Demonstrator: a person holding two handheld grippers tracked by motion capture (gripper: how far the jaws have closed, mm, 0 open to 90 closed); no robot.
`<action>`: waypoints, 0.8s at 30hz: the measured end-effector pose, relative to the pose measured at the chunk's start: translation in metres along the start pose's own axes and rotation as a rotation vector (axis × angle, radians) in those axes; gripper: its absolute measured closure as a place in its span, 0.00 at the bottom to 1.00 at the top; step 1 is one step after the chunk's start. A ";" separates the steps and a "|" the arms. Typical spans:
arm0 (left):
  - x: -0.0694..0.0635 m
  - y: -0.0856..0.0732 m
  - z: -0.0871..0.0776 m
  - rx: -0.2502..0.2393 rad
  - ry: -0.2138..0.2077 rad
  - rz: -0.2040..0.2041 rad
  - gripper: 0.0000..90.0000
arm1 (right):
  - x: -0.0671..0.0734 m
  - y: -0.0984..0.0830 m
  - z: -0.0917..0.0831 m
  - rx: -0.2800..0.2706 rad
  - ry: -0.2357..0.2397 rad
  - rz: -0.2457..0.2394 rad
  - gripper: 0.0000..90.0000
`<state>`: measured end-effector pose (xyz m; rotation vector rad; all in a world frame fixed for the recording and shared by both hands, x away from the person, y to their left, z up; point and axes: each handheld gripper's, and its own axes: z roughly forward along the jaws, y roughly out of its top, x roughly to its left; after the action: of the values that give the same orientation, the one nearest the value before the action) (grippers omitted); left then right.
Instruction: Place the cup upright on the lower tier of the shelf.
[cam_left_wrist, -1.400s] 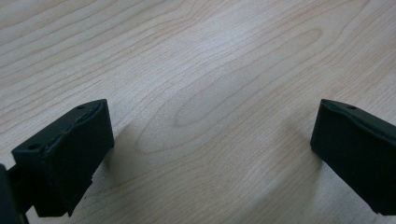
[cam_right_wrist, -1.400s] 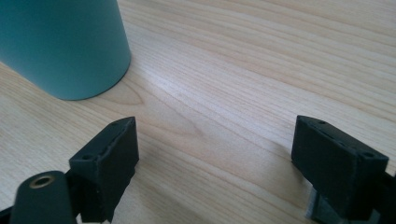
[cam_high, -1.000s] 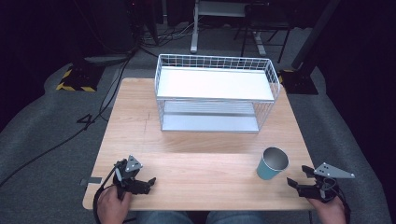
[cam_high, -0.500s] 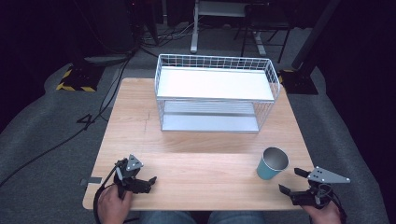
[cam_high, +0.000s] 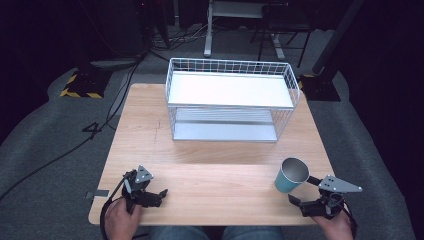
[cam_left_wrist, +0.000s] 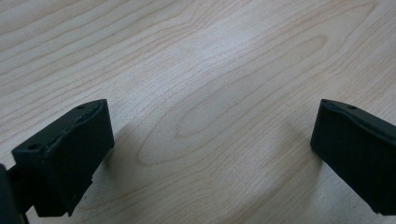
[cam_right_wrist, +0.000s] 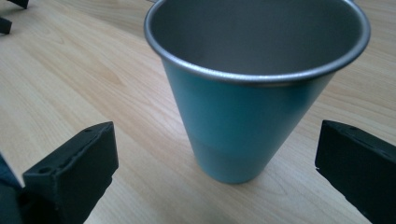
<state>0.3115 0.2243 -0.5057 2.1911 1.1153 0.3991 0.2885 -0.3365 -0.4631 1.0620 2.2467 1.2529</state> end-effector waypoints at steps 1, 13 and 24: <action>0.000 0.000 0.000 0.000 0.000 0.000 0.00 | 0.000 0.000 0.002 -0.005 -0.004 0.002 0.00; 0.000 0.000 0.000 0.003 -0.002 0.000 0.00 | -0.008 -0.002 0.024 -0.025 -0.029 0.044 0.00; 0.000 0.000 0.000 0.000 0.000 0.000 0.00 | -0.006 0.003 0.034 -0.075 -0.023 0.027 0.13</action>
<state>0.3115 0.2243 -0.5057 2.1913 1.1151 0.3993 0.3148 -0.3211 -0.4788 1.0770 2.1582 1.3183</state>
